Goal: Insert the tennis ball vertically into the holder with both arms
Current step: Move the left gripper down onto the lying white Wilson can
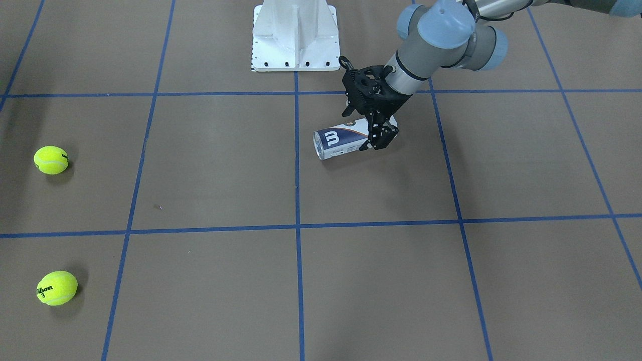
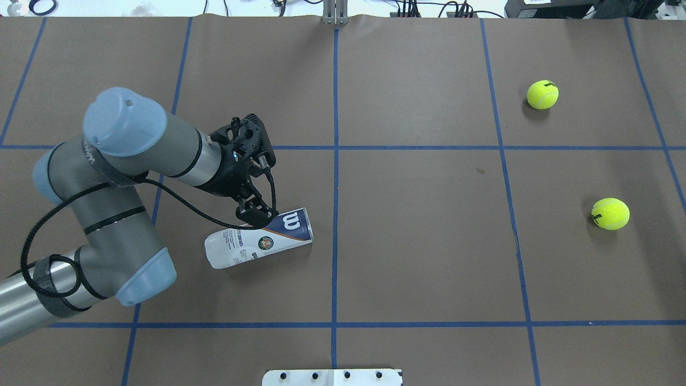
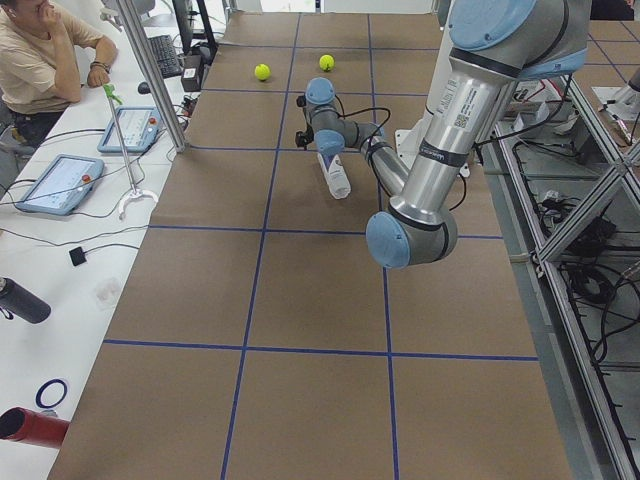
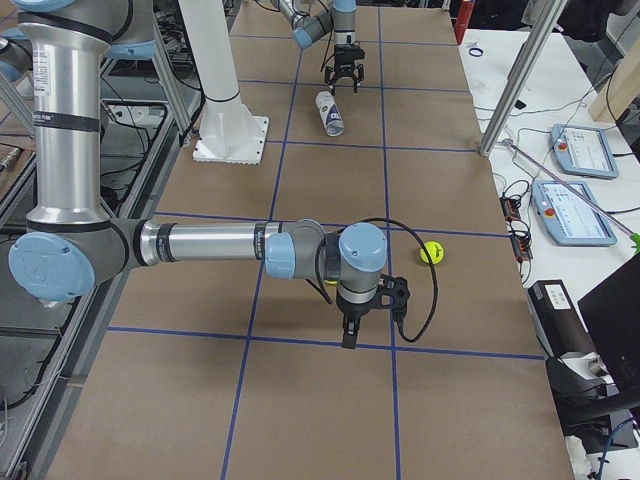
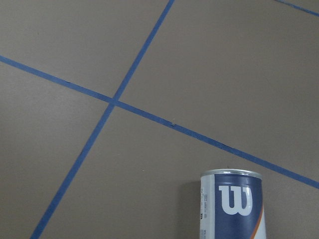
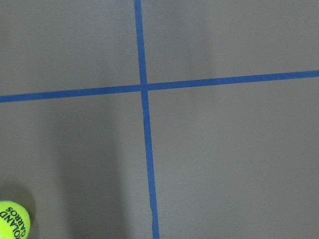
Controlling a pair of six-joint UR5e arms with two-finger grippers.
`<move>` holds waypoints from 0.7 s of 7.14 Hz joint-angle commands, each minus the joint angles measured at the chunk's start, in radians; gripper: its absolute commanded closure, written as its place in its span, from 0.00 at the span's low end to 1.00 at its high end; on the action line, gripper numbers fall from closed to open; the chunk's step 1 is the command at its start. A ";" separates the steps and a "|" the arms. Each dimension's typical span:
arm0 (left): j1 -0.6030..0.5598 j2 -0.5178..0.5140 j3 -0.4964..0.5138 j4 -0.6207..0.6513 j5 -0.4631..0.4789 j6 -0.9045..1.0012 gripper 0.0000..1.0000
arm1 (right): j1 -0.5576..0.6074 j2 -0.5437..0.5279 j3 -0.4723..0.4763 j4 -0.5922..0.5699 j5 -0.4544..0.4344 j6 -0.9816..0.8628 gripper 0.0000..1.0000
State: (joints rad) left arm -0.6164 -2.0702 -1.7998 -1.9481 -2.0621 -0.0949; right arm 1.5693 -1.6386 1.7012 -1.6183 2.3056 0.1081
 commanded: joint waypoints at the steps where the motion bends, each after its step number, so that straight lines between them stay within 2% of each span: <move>1: 0.087 -0.073 0.003 0.162 0.124 0.078 0.01 | 0.000 -0.001 -0.001 0.000 0.000 -0.001 0.00; 5: 0.124 -0.080 0.042 0.164 0.140 0.124 0.00 | 0.000 -0.004 -0.003 0.000 0.000 -0.001 0.00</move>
State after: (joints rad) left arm -0.5041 -2.1460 -1.7729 -1.7851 -1.9258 0.0292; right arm 1.5692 -1.6417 1.6982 -1.6184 2.3056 0.1074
